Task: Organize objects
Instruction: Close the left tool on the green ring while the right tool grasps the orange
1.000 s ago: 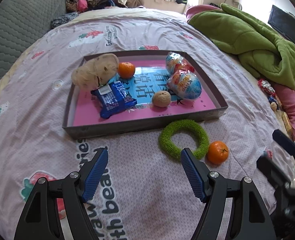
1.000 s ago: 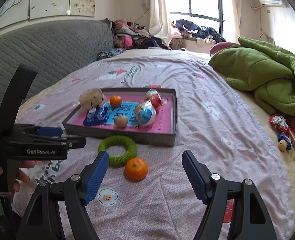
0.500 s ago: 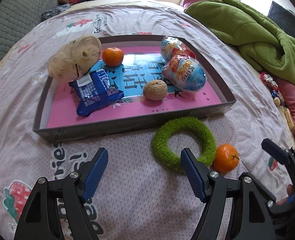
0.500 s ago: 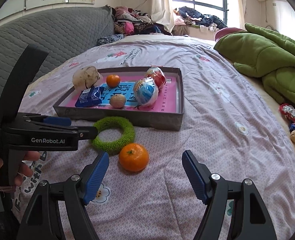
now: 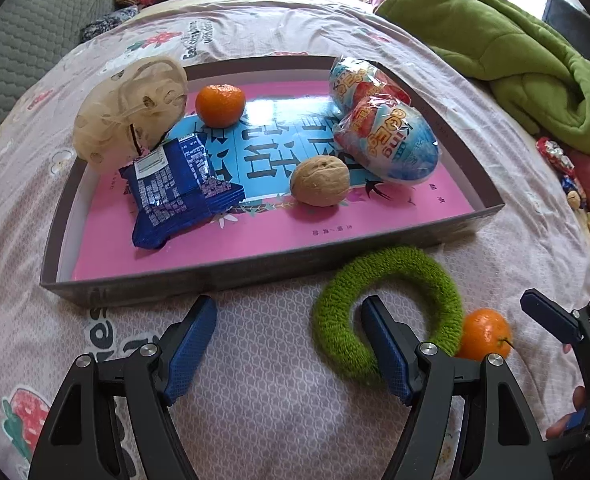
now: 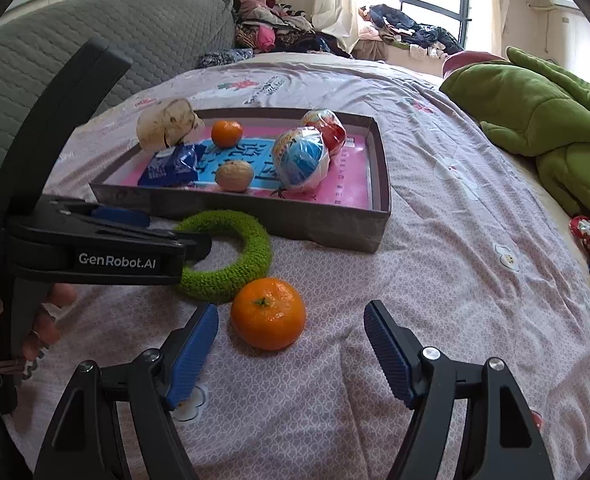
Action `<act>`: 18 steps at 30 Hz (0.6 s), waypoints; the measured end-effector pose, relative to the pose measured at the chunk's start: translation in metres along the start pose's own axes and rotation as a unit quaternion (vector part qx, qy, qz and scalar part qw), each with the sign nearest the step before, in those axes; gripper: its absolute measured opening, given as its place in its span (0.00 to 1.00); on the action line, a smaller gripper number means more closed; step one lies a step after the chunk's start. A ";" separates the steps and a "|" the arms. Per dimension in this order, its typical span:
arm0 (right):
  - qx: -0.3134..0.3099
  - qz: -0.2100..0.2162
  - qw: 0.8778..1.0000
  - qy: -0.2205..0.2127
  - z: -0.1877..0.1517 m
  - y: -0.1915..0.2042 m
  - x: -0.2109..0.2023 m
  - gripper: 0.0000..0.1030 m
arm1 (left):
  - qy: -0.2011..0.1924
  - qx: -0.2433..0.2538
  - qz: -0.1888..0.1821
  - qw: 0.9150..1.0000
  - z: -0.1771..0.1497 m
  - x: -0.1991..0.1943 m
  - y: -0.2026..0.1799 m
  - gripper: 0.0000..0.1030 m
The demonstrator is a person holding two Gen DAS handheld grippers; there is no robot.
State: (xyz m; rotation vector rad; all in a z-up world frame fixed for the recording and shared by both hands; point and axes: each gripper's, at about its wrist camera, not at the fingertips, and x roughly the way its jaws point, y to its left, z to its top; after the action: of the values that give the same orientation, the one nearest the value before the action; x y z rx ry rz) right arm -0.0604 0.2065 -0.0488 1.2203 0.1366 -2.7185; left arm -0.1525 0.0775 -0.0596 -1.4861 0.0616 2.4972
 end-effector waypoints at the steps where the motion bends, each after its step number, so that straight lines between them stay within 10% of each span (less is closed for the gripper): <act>1: -0.003 0.000 1.000 0.002 0.000 0.001 0.002 0.72 | -0.002 0.003 0.002 1.000 0.000 0.001 -0.001 0.74; 11: -0.010 0.007 1.000 0.013 0.000 0.001 0.014 0.53 | -0.004 0.016 0.002 1.000 0.001 0.004 -0.002 0.73; 18: -0.011 0.025 1.000 0.013 0.002 0.004 0.016 0.38 | -0.014 0.033 -0.017 0.999 0.000 0.001 -0.015 0.29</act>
State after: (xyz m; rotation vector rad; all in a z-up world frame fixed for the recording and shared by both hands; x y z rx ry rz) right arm -0.0721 0.2004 -0.0596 1.2353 0.1367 -2.6521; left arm -0.1496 0.0927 -0.0591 -1.4158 0.1109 2.4634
